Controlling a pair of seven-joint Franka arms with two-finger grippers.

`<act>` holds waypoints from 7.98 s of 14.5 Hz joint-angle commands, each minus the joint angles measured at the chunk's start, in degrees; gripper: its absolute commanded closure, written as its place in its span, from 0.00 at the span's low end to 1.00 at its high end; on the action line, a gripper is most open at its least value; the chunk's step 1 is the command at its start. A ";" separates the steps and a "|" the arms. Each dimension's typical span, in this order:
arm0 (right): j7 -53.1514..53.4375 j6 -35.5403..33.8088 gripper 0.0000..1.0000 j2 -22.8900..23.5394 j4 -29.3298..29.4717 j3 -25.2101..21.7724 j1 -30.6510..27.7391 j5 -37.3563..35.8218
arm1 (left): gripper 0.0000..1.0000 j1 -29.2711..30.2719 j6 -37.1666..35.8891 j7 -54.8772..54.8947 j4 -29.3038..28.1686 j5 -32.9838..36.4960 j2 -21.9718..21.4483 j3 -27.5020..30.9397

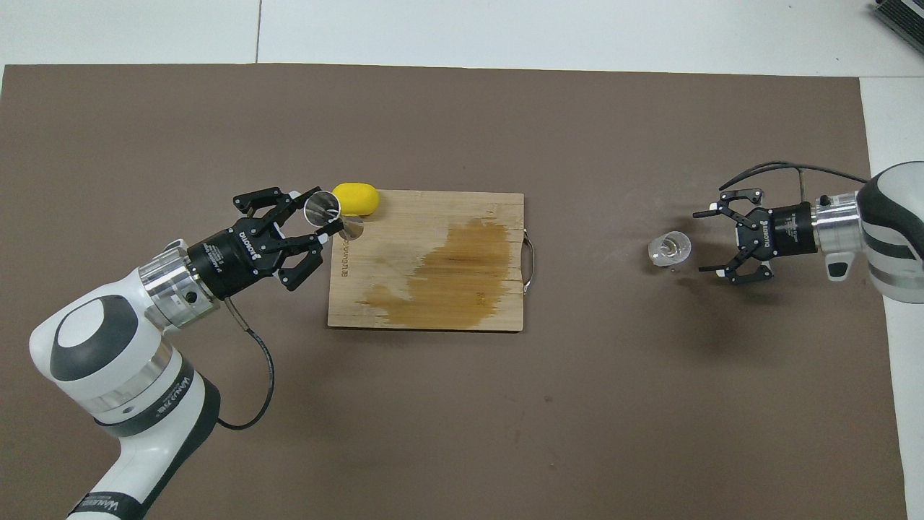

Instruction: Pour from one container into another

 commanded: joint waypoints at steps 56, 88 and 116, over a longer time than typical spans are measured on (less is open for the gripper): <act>2.15 9.57 0.14 -1.86 -6.57 0.30 5.56 1.50 | 0.00 -21.54 15.84 8.75 15.13 -17.91 19.60 -0.87; 41.34 14.13 0.57 -8.19 7.49 0.04 29.37 -18.19 | 0.00 4.99 -4.71 -23.95 27.42 62.82 9.40 0.53; 56.20 19.85 0.61 -8.90 6.71 0.13 45.02 -56.24 | 0.00 9.14 -23.60 42.62 35.26 106.72 1.34 0.62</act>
